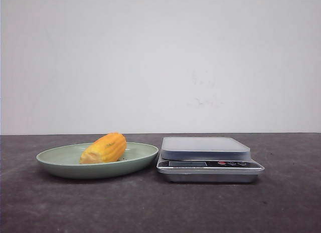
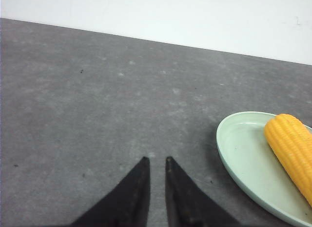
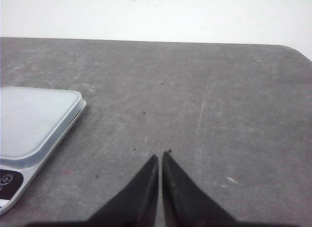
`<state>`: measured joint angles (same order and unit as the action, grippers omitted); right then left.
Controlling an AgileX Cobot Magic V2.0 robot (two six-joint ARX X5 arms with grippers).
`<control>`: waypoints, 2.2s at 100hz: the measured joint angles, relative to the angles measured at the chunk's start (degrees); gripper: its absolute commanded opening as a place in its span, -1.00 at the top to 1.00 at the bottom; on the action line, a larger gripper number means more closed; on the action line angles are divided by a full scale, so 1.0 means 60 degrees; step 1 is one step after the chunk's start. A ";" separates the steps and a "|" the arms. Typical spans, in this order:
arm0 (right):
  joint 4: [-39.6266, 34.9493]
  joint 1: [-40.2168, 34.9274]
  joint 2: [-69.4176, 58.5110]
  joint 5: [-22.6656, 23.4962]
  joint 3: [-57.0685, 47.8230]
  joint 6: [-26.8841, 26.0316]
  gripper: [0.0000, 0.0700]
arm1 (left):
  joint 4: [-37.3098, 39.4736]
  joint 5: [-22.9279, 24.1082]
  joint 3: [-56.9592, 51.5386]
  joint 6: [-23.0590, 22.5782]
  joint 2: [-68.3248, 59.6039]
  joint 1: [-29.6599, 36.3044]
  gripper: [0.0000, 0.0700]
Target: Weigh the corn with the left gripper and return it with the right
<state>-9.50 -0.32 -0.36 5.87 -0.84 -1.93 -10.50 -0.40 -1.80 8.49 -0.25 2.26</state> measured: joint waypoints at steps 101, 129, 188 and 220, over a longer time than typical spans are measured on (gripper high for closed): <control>0.0149 0.0000 0.0000 0.0004 0.0000 0.0000 0.98 | 0.0004 0.0000 0.0000 0.0004 0.0000 0.0000 0.95; -0.0011 0.0000 -0.0004 0.0022 -0.0004 -0.0754 0.98 | 0.0000 0.0007 0.0000 0.0000 0.0000 0.0000 0.96; -0.1013 0.0000 -0.1847 -0.0255 -0.3712 -0.2688 0.99 | -0.0597 0.0066 -0.3869 0.1953 -0.2539 0.0040 0.96; -0.2357 -0.0328 -0.4954 0.0350 -0.7420 -0.2084 -0.60 | -0.3490 -0.0736 -0.9581 0.0809 -0.6535 0.0040 -0.60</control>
<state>-23.64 -2.28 -30.09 7.97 -45.36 -14.44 -31.44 -4.82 -59.29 13.34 -39.46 2.50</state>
